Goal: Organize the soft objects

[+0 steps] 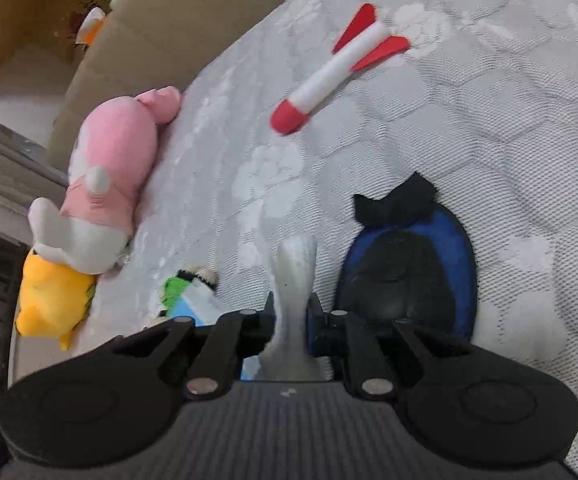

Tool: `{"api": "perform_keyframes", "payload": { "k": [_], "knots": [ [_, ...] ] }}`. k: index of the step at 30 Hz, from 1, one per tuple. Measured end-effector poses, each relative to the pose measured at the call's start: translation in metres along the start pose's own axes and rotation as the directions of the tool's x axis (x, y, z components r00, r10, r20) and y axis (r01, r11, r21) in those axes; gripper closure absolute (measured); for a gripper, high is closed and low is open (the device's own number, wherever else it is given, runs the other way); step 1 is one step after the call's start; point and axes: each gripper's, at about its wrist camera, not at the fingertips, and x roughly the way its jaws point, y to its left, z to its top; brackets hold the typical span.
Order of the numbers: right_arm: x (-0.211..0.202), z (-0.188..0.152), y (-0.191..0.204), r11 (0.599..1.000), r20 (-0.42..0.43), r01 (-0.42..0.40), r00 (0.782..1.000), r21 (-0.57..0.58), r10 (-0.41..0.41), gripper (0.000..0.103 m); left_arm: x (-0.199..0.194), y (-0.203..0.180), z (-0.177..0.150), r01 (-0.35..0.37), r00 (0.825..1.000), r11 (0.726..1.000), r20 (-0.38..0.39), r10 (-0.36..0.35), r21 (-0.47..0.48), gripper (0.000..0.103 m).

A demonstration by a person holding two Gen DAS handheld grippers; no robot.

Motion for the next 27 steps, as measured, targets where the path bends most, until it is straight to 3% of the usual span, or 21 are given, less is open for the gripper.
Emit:
{"api": "perform_keyframes", "payload": {
  "k": [3,5,9,13,17,19,23,27],
  "knots": [
    [0.001,0.001,-0.005,0.999,-0.010,-0.029,1.000,0.036,0.029,0.088,0.001,-0.003,0.000,0.024,1.000,1.000,0.016,-0.024,0.013,0.041],
    [0.000,0.000,-0.005,0.996,-0.009,-0.077,0.997,0.050,0.078,0.088,0.000,-0.007,-0.004,0.012,1.000,1.000,-0.015,-0.012,0.023,0.040],
    [-0.004,-0.005,-0.001,0.953,-0.038,-0.284,0.956,0.103,0.289,0.088,0.006,-0.008,-0.008,0.000,0.998,1.000,-0.058,0.001,0.020,0.034],
    [-0.004,-0.008,0.007,0.951,-0.039,-0.301,0.952,0.065,0.304,0.088,0.011,-0.008,-0.005,-0.010,0.998,1.000,-0.062,0.011,0.019,0.032],
    [-0.008,-0.009,0.013,0.918,-0.036,-0.391,0.919,0.060,0.393,0.088,0.009,-0.009,-0.006,-0.022,0.998,0.999,-0.063,0.023,0.024,0.032],
    [-0.004,-0.011,0.018,0.920,-0.062,-0.390,0.918,0.045,0.392,0.088,0.009,-0.010,-0.005,-0.022,0.998,0.999,-0.064,0.023,0.027,0.033],
    [0.007,-0.011,0.014,0.954,-0.096,-0.292,0.950,0.061,0.297,0.088,0.009,-0.012,-0.004,-0.022,0.998,0.999,-0.065,0.025,0.040,0.040],
    [0.005,-0.007,0.003,0.962,-0.063,-0.249,0.964,0.109,0.257,0.088,0.007,-0.012,-0.007,-0.028,0.997,0.998,-0.076,0.032,0.055,0.044]
  ]
}}
